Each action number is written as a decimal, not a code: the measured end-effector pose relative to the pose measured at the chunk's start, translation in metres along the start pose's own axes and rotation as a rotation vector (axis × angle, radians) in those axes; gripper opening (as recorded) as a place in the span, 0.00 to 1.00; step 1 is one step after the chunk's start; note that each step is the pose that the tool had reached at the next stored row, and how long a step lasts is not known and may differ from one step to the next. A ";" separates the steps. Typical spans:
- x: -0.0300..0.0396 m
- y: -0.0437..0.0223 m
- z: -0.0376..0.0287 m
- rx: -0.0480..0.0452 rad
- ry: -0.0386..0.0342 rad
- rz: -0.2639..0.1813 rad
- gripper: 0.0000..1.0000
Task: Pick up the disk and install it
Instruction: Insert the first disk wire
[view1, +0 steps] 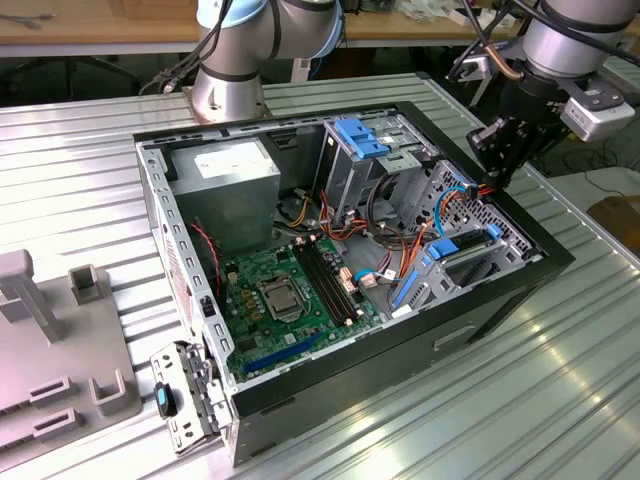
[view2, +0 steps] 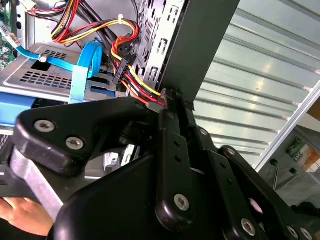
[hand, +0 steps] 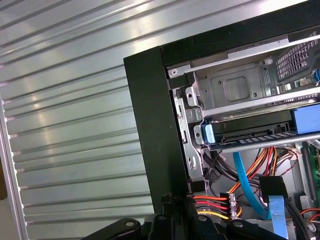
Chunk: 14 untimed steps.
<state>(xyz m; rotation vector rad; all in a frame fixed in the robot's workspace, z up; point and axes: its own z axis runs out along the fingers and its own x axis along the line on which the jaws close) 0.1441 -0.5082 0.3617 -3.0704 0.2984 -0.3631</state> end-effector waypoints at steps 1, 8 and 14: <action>0.0000 0.0000 0.0001 0.0001 0.0000 0.000 0.24; 0.0015 -0.0004 -0.0060 -0.0010 -0.0028 0.000 0.16; 0.0020 -0.0004 -0.0083 -0.0080 -0.0077 0.026 0.16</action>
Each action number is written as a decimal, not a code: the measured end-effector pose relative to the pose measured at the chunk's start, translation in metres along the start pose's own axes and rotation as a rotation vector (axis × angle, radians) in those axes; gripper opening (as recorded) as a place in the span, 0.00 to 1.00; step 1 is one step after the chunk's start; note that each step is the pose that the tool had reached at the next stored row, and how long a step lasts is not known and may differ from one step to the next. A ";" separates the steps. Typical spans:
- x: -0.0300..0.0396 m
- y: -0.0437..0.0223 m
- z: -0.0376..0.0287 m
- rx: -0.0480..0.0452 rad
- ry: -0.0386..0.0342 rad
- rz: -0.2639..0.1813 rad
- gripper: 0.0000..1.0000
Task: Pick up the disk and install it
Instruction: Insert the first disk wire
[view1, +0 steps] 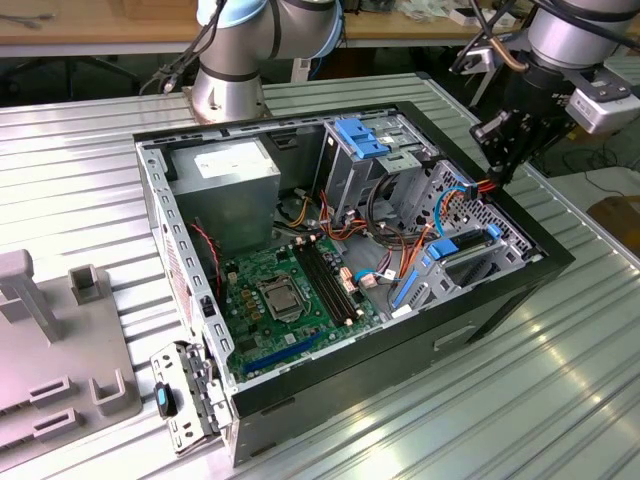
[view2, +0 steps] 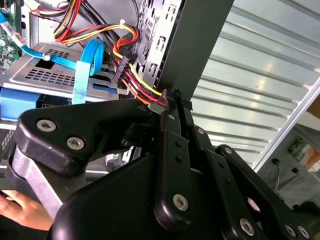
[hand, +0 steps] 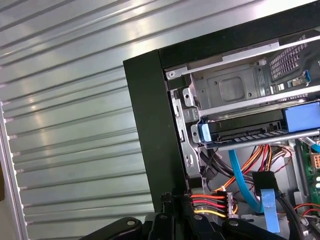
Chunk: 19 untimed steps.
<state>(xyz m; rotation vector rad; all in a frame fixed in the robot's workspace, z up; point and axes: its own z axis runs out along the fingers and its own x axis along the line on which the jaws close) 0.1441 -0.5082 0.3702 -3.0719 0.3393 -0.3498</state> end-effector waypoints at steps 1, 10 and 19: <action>0.0000 0.0000 0.0000 -0.0022 0.0005 0.009 0.16; 0.0000 0.0000 0.0001 -0.0249 0.0026 0.108 0.16; -0.0002 0.0001 0.0010 -0.0579 0.0109 0.255 0.16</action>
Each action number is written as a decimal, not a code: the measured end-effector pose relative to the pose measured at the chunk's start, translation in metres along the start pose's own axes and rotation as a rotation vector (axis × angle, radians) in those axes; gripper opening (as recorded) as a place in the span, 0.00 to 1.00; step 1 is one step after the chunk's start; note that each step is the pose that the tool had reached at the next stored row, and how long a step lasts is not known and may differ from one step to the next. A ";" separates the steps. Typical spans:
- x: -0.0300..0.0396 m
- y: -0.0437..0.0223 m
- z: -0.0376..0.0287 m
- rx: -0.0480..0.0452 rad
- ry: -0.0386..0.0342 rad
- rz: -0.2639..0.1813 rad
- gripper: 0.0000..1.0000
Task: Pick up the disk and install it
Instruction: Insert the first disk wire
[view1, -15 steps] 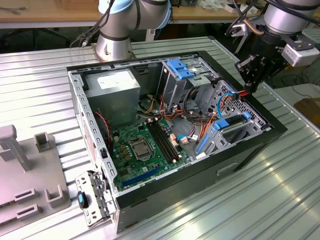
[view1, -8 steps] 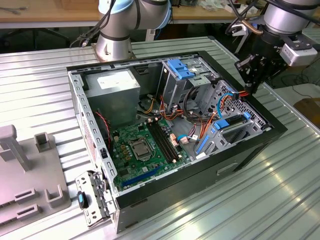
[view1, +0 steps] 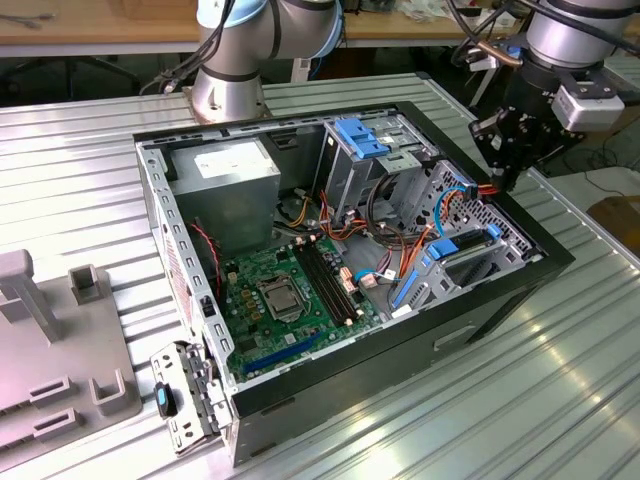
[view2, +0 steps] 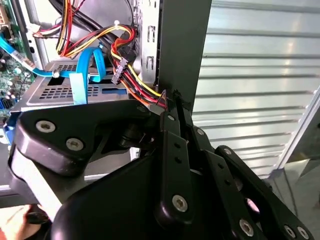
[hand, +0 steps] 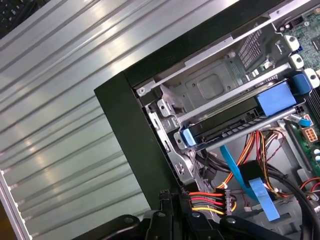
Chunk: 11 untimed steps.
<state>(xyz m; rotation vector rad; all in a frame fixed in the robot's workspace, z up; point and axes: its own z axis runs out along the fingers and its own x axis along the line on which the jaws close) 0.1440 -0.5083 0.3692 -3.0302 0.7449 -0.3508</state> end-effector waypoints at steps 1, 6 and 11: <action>-0.0002 0.0001 0.0001 -0.0024 0.0006 0.011 0.16; -0.0019 0.0009 0.0005 -0.0107 0.0026 0.049 0.16; -0.0037 0.0018 0.0008 -0.0190 0.0048 0.086 0.16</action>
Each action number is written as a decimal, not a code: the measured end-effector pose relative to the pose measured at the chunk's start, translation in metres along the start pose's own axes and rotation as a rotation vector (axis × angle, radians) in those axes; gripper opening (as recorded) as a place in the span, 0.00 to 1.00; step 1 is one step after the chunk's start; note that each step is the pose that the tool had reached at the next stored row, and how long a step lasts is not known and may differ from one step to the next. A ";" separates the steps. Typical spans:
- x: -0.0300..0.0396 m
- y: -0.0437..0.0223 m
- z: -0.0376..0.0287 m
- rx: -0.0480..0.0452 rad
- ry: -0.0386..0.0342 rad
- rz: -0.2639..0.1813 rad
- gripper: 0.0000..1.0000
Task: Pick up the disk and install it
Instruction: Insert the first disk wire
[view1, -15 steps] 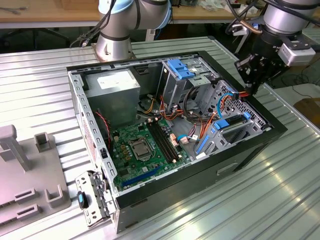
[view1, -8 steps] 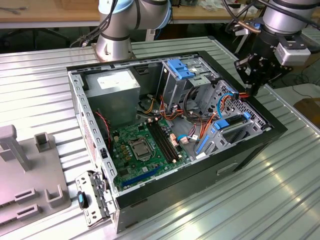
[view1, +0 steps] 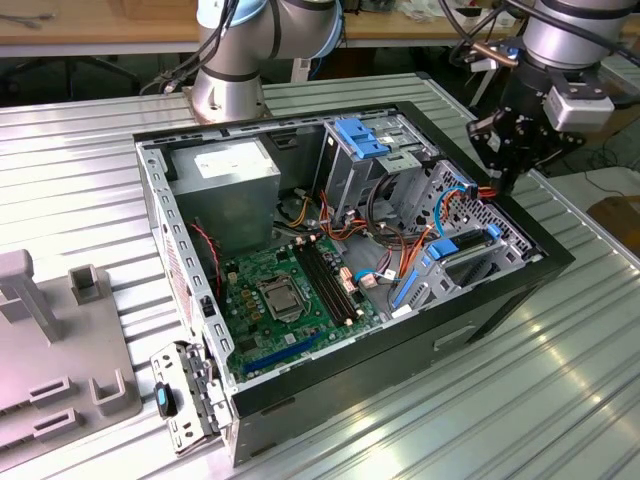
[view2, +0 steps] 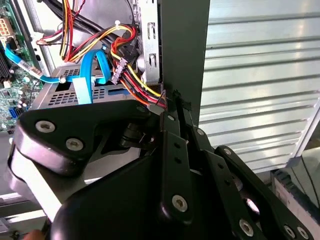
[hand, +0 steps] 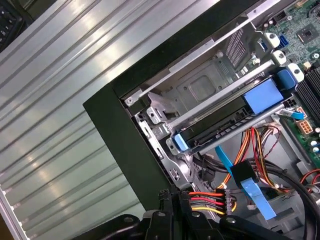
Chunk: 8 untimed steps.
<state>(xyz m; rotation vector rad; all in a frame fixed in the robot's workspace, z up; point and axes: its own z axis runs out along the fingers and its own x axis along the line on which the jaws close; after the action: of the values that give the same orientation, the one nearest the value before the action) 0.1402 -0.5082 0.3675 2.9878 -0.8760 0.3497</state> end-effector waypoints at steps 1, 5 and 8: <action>-0.0003 0.0002 0.0001 -0.0013 0.0003 0.006 0.16; -0.0016 0.0010 0.0004 -0.0078 0.0019 0.036 0.16; -0.0032 0.0019 0.0006 -0.0150 0.0038 0.068 0.16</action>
<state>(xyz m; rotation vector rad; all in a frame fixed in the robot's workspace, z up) 0.1366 -0.5082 0.3662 2.9482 -0.9773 0.3481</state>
